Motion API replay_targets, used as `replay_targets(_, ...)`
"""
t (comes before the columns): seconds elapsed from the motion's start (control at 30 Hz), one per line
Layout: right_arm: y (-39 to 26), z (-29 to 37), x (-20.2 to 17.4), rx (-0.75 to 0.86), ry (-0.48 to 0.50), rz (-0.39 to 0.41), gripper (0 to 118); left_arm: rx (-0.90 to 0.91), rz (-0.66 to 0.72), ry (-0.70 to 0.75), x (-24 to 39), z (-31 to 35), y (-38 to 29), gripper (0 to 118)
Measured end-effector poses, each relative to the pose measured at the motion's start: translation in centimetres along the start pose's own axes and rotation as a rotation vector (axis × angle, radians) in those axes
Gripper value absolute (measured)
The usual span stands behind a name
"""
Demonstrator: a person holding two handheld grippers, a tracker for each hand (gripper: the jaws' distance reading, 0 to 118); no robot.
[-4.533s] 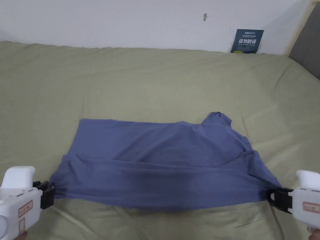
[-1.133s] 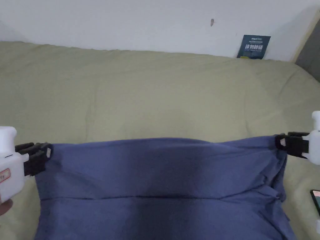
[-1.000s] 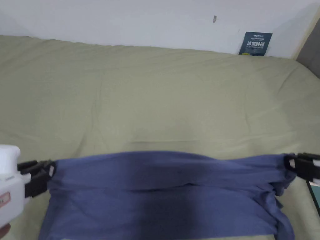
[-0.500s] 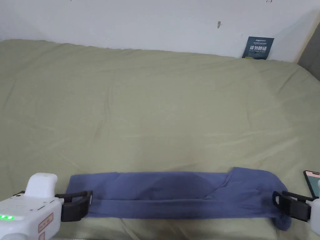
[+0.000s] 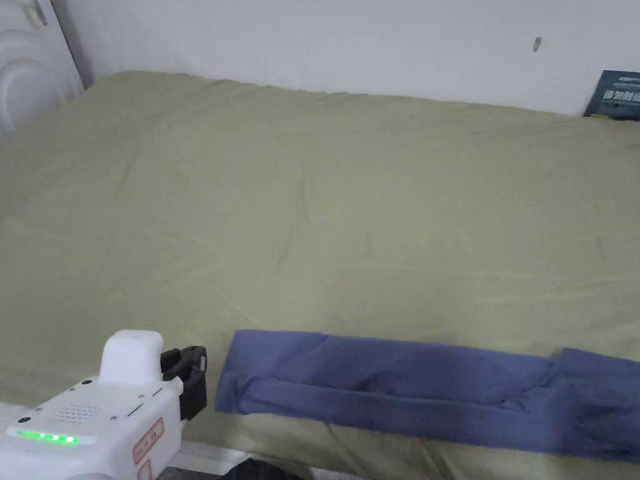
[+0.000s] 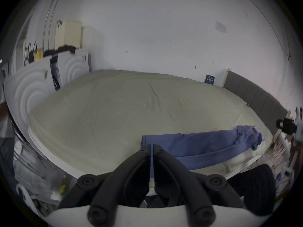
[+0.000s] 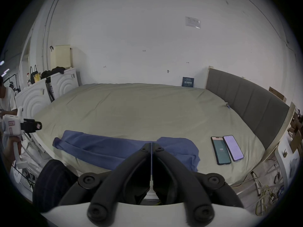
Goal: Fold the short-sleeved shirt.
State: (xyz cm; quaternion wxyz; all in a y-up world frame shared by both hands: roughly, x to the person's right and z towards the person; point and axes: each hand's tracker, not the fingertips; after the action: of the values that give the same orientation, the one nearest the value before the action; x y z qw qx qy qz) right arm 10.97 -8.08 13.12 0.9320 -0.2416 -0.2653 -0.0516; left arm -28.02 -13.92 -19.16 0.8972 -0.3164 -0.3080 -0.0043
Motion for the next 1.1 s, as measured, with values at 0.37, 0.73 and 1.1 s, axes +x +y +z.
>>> replay_targets(0.37,0.8,-2.2,-2.4,-0.064,0.014,0.01,3,-0.414,0.637,-0.468,-12.5,-11.1,-1.2,117)
replay_targets(0.73,1.3,-5.0,-4.8,-0.12,0.059,-0.014,3,-0.561,0.819,-0.765,-14.4,-17.6,-3.9,118)
replay_targets(1.1,1.5,-6.4,-5.4,-0.139,0.099,-0.043,3,-0.511,0.91,-0.934,-11.7,-20.4,-4.4,118)
